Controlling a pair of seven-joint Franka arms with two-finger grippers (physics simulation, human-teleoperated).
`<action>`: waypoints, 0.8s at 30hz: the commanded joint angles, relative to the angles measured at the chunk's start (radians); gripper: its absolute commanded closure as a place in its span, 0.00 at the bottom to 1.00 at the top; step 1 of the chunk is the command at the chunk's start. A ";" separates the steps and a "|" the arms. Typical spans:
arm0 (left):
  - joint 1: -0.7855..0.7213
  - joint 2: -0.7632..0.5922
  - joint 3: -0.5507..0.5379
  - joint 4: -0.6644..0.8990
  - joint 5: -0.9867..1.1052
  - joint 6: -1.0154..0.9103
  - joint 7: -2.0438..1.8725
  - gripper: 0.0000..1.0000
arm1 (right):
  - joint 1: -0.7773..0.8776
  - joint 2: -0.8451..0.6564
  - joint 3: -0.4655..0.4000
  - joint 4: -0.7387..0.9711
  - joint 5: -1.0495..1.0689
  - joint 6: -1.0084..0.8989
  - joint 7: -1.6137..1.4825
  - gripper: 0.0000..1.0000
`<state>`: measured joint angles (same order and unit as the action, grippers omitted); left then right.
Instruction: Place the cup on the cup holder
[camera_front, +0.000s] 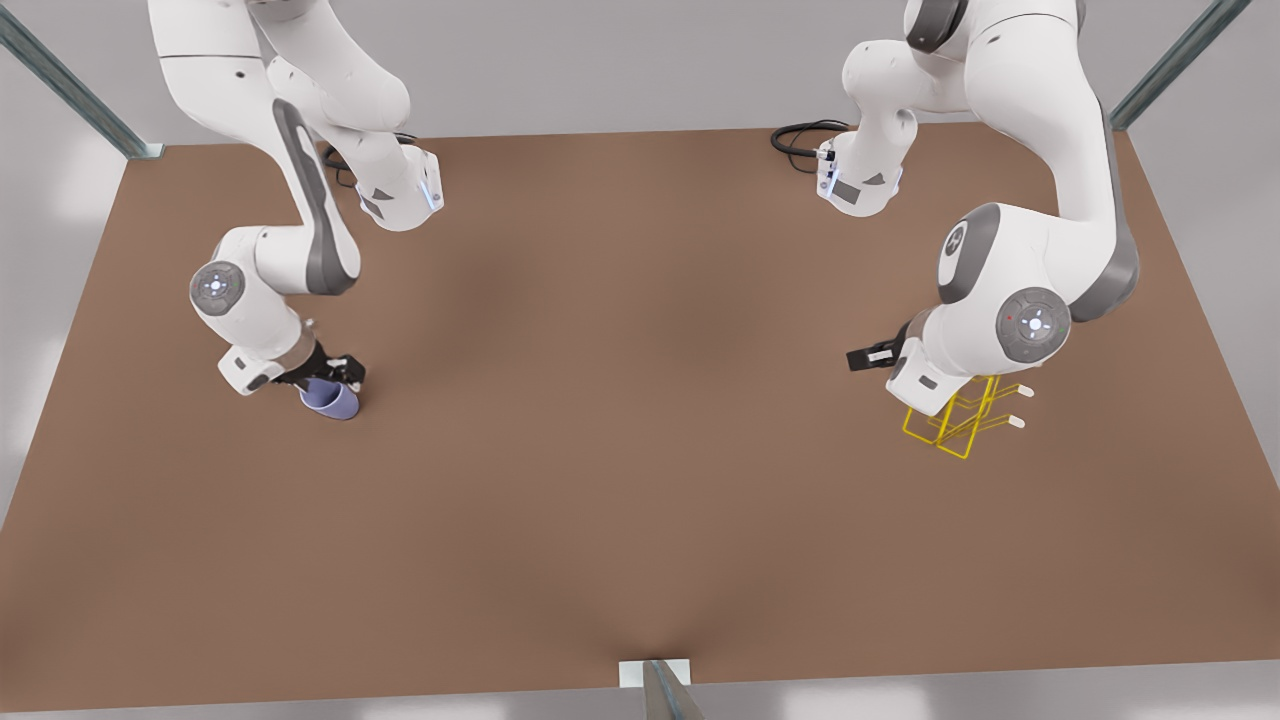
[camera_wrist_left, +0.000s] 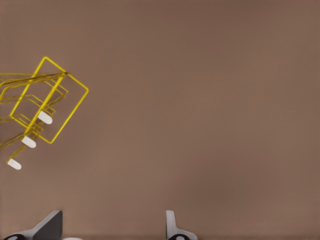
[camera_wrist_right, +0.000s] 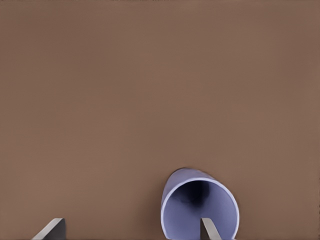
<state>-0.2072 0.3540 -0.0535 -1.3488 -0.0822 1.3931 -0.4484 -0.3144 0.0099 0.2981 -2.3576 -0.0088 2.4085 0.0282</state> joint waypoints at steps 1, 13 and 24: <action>0.000 -0.001 0.000 0.000 0.001 -0.002 -0.019 0.00 | 0.051 0.001 0.006 -0.012 0.001 0.047 0.007 0.00; -0.001 -0.001 0.000 -0.001 0.001 -0.002 -0.019 0.00 | 0.047 0.065 0.006 -0.029 0.000 0.126 0.006 0.00; -0.003 0.000 0.000 -0.001 0.001 -0.002 -0.019 0.00 | 0.032 0.087 0.006 -0.029 -0.014 0.136 0.006 0.00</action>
<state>-0.2098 0.3554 -0.0535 -1.3503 -0.0819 1.3921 -0.4628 -0.2777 0.0923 0.3032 -2.3873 -0.0153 2.5328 0.0383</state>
